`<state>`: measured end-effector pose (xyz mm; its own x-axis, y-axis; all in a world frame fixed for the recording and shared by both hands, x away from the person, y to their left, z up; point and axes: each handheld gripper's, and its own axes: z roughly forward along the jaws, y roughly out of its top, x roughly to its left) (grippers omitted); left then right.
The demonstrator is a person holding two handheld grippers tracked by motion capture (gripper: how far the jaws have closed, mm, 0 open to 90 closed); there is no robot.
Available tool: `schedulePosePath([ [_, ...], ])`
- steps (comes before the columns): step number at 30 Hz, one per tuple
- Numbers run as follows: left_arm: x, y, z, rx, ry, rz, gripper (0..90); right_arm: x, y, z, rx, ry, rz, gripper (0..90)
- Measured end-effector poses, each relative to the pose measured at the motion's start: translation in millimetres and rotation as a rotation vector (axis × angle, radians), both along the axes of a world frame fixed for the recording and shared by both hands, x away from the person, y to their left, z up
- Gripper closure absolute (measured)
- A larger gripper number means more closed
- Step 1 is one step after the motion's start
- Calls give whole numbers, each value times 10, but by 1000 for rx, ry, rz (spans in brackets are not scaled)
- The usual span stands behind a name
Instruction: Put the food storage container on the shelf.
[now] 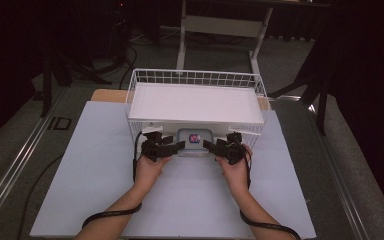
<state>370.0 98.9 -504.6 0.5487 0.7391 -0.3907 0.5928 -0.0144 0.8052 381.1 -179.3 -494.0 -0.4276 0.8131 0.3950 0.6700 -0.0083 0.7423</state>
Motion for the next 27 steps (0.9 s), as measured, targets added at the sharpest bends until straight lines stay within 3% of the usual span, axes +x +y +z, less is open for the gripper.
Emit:
schedulePosePath([
  [5,-167,59,18,9,-10,-34,373,-157,39,92,-69,-60,21,332],
  [9,-302,104,21,-20,9,-57,318,-248,50,134,-83,-65,29,333],
  [13,-427,99,89,20,-7,-78,317,-353,95,160,-106,-64,58,352],
  [15,-486,116,123,-14,-4,-120,282,-404,125,165,-111,-57,72,414],
  [17,-557,128,158,-16,-26,-130,272,-465,162,175,-116,-65,80,430],
  [21,-710,162,185,-12,-57,-160,182,-573,240,152,-141,-84,100,461],
  [22,-744,175,184,-6,-65,-169,151,-585,245,142,-138,-80,103,518],
  [24,-800,209,168,-8,-74,-165,141,-601,257,104,-128,-67,119,540],
  [26,-841,238,145,-2,-65,-163,3,-608,278,59,-137,-55,126,577],
  [27,-868,259,133,5,-58,-167,4,-606,290,34,-144,-47,126,598],
])
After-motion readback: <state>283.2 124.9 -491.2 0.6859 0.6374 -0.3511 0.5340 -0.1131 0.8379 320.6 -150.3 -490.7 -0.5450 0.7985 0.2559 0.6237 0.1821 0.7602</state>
